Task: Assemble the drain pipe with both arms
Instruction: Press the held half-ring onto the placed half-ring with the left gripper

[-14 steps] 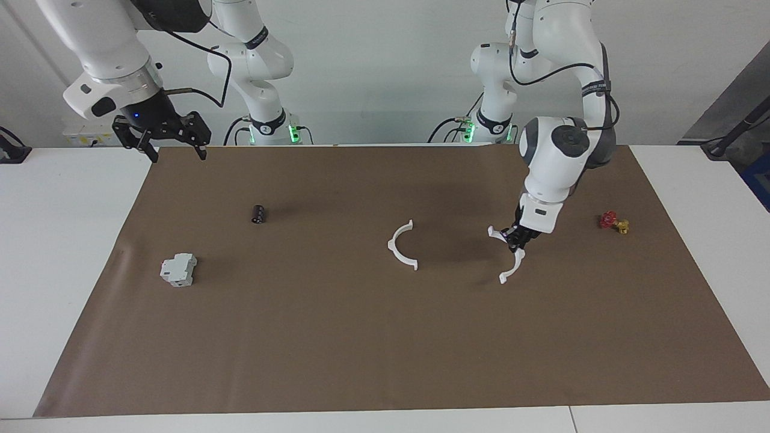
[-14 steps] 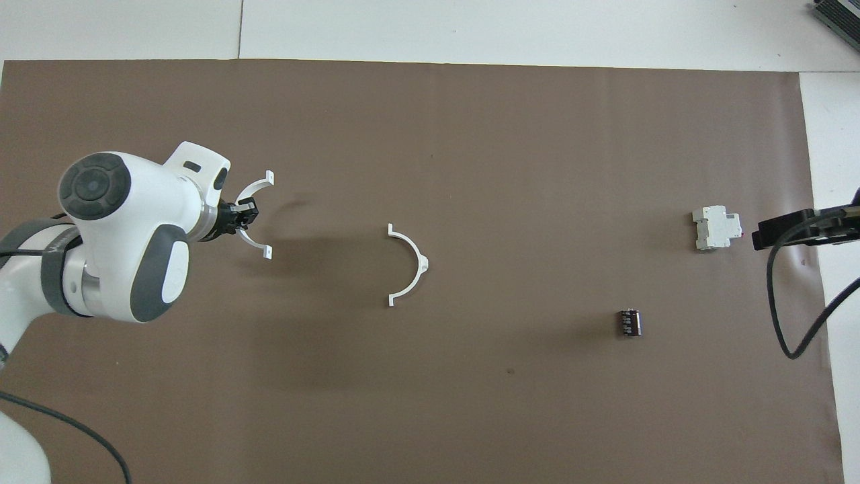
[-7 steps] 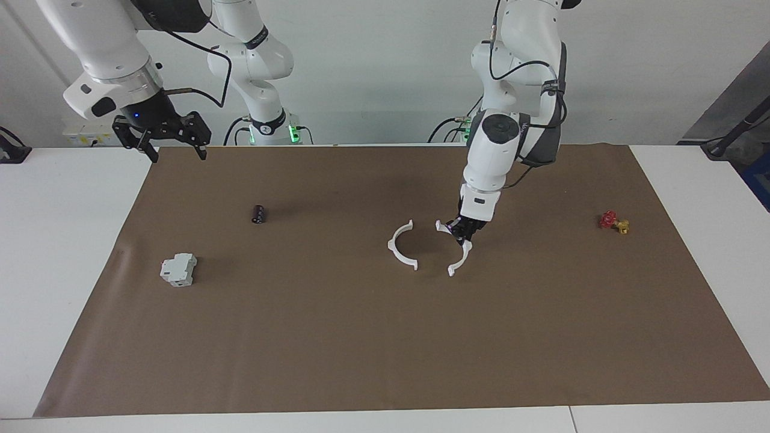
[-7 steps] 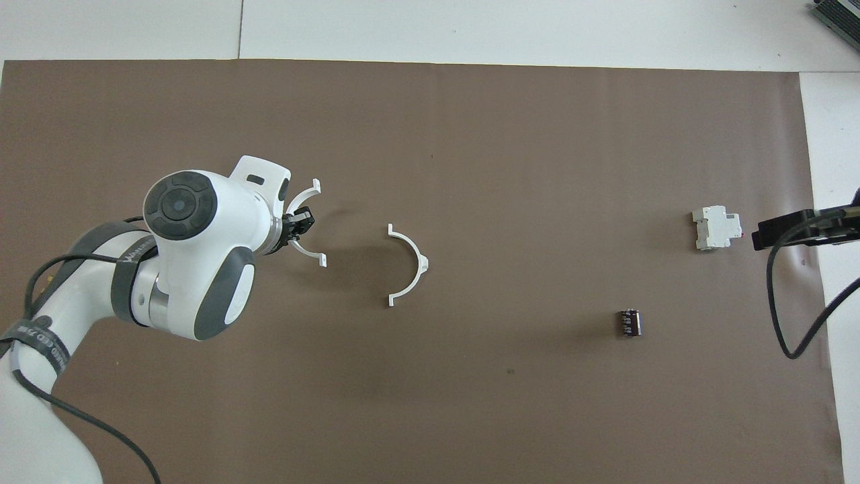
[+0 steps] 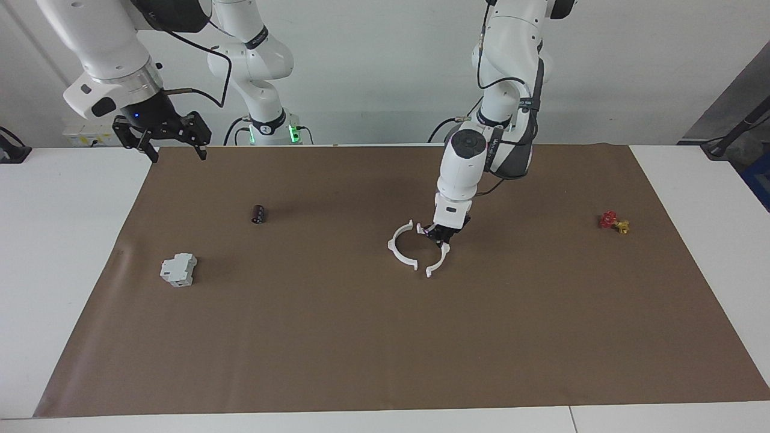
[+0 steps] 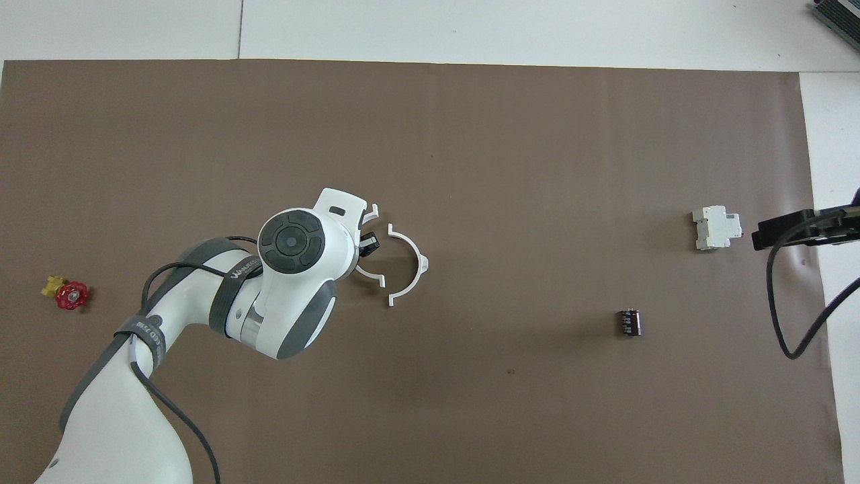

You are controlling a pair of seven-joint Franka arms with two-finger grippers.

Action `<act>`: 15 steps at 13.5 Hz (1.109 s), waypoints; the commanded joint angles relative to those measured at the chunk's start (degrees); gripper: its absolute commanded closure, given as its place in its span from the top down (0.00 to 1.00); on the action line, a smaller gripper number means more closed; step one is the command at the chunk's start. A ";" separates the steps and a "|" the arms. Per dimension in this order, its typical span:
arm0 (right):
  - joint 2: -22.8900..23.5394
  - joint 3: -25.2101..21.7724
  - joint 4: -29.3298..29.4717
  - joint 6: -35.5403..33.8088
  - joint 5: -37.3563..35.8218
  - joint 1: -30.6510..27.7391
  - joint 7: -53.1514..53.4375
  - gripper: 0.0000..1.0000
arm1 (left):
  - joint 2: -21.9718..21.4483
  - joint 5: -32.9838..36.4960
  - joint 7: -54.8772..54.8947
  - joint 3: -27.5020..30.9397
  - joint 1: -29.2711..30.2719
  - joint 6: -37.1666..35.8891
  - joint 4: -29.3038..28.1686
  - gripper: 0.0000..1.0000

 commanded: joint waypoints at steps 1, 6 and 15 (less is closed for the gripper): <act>-1.56 0.03 -1.97 1.47 0.78 0.06 0.97 1.00 | -0.82 1.48 -1.78 0.98 -1.47 0.04 -1.61 0.00; -1.56 0.03 -1.97 1.47 0.78 0.06 0.97 1.00 | -1.44 3.06 -1.78 1.07 -2.09 -0.14 -3.46 0.00; -1.56 0.03 -1.97 1.47 0.78 -0.03 0.97 1.00 | -1.35 7.02 -5.29 1.07 -3.23 -0.40 -2.58 0.00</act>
